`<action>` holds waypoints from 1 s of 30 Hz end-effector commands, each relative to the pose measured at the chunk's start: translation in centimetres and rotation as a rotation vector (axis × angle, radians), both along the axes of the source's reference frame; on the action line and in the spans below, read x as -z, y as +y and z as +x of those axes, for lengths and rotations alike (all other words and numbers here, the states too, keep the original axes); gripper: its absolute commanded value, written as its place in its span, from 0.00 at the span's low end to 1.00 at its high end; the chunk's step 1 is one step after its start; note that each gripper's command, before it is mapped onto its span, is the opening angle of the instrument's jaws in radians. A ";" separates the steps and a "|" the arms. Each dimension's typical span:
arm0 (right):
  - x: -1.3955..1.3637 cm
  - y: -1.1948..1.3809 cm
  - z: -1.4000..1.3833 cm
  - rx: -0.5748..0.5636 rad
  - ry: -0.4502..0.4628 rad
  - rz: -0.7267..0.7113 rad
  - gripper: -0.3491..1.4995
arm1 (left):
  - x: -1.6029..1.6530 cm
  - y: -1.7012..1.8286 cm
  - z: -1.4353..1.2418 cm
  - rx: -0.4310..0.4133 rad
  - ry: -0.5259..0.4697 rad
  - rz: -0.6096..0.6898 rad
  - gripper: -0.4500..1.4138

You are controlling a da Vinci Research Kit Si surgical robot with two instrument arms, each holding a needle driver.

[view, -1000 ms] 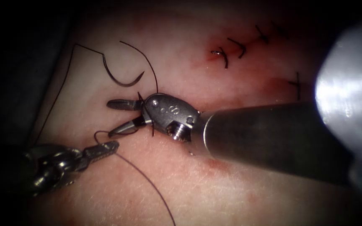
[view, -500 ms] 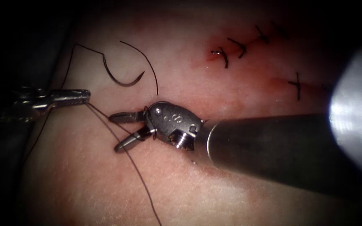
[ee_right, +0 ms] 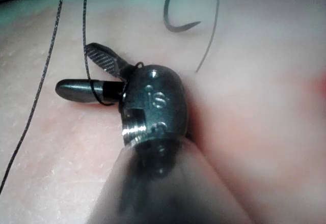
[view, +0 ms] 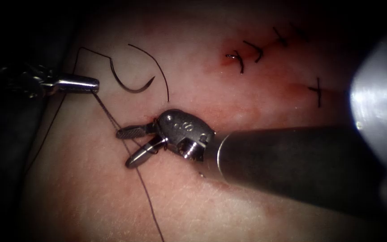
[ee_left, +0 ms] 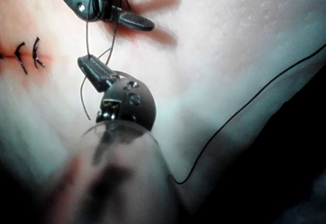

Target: Wound Closure

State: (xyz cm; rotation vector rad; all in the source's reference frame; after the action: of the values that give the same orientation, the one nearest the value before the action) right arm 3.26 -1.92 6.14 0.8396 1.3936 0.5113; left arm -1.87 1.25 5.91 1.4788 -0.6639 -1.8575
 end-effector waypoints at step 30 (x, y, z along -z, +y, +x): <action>0.15 0.28 -0.05 -0.212 0.165 0.214 0.37 | -0.88 0.02 0.38 -0.038 -0.182 0.190 0.00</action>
State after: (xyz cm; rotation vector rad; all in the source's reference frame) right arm 3.13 -1.62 5.93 0.9259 1.6071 0.7829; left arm -1.44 1.22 6.72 1.7985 -0.5462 -1.8082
